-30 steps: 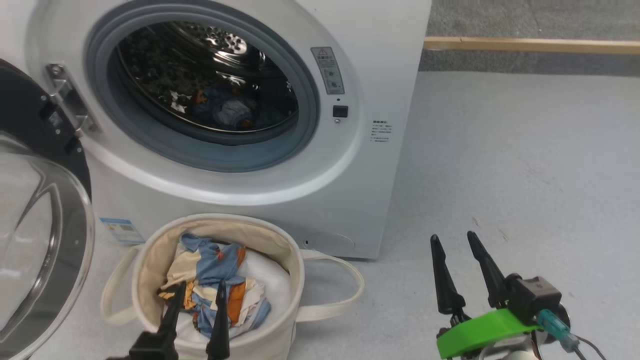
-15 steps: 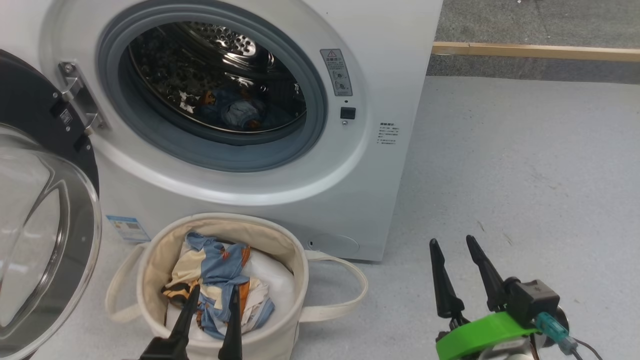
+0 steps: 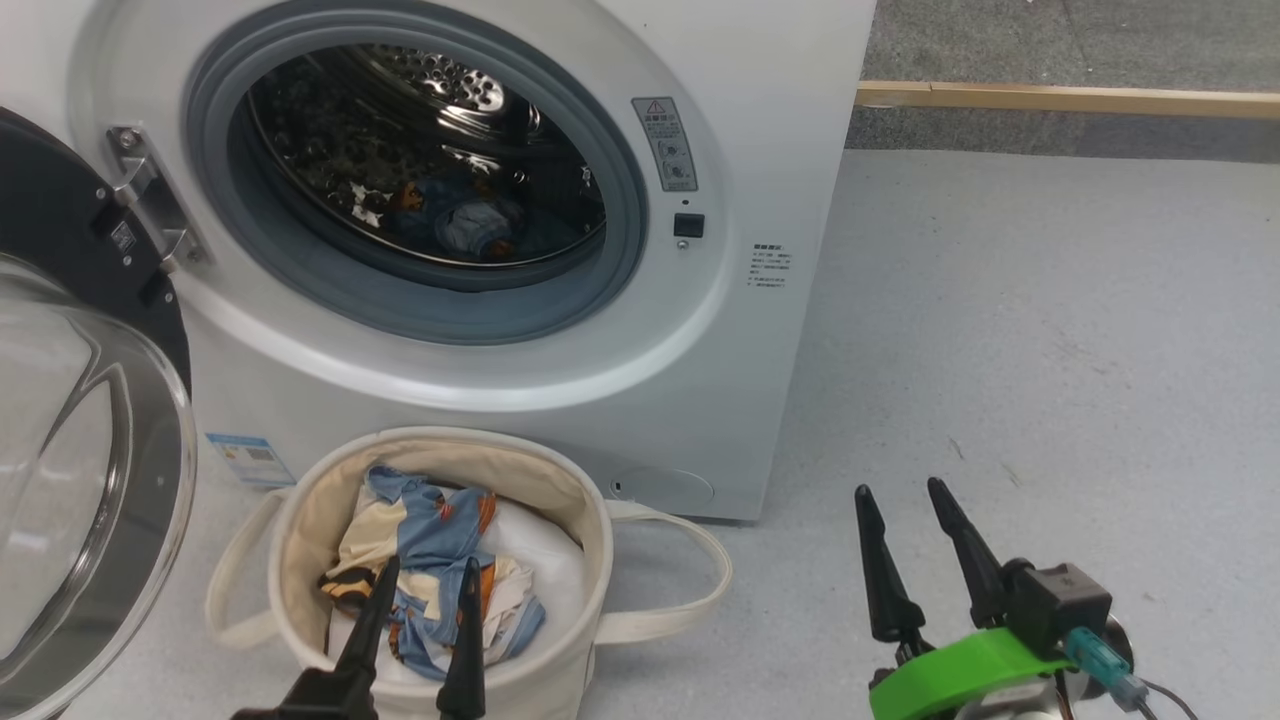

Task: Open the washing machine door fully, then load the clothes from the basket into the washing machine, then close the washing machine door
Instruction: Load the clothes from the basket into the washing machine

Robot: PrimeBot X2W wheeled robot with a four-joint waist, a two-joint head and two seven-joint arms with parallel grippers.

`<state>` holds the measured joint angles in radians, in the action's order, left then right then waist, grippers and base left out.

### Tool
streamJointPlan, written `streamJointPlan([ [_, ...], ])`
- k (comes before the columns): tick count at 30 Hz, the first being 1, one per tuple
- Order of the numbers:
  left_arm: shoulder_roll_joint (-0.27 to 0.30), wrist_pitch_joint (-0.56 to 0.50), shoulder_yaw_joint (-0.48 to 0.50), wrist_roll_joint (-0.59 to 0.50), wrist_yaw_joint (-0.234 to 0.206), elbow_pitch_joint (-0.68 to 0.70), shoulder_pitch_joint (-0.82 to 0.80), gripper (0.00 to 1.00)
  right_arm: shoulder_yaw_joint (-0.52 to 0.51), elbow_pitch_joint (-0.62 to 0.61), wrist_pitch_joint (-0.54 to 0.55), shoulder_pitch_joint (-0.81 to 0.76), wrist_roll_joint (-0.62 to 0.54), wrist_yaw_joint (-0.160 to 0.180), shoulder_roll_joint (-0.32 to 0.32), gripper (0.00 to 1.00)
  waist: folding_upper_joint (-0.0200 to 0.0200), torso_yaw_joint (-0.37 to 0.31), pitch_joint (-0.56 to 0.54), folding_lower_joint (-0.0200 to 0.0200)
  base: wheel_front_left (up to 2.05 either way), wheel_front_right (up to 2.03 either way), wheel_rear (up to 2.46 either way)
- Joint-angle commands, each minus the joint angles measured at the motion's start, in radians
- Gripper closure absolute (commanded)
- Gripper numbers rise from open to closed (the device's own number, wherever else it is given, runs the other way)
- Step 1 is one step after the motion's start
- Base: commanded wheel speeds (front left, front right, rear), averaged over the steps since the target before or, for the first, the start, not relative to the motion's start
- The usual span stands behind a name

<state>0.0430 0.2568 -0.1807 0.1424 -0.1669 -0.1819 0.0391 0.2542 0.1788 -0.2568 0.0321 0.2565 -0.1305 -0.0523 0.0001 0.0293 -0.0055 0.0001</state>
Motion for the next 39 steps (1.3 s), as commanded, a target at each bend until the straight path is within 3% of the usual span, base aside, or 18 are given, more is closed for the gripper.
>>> streamJointPlan([
  [1,0.007,0.005,0.032,-0.005,-0.004,0.041,-0.042,0.00,0.026,-0.029,-0.005,0.010,-0.007,0.000,0.002,0.00,-0.0001,0.000,0.001,-0.0001,0.00,0.00,0.00],
  [36,0.007,0.005,0.019,0.010,-0.019,-0.011,-0.046,0.00,0.019,-0.032,-0.005,0.015,-0.019,0.000,0.002,0.00,-0.0001,-0.016,0.018,-0.0001,0.00,0.00,0.00],
  [39,0.012,0.005,0.005,-0.041,-0.014,-0.069,-0.055,0.00,0.030,-0.086,-0.005,0.022,-0.006,0.000,0.002,0.00,-0.0001,-0.016,0.040,-0.0001,0.00,0.00,0.00],
])
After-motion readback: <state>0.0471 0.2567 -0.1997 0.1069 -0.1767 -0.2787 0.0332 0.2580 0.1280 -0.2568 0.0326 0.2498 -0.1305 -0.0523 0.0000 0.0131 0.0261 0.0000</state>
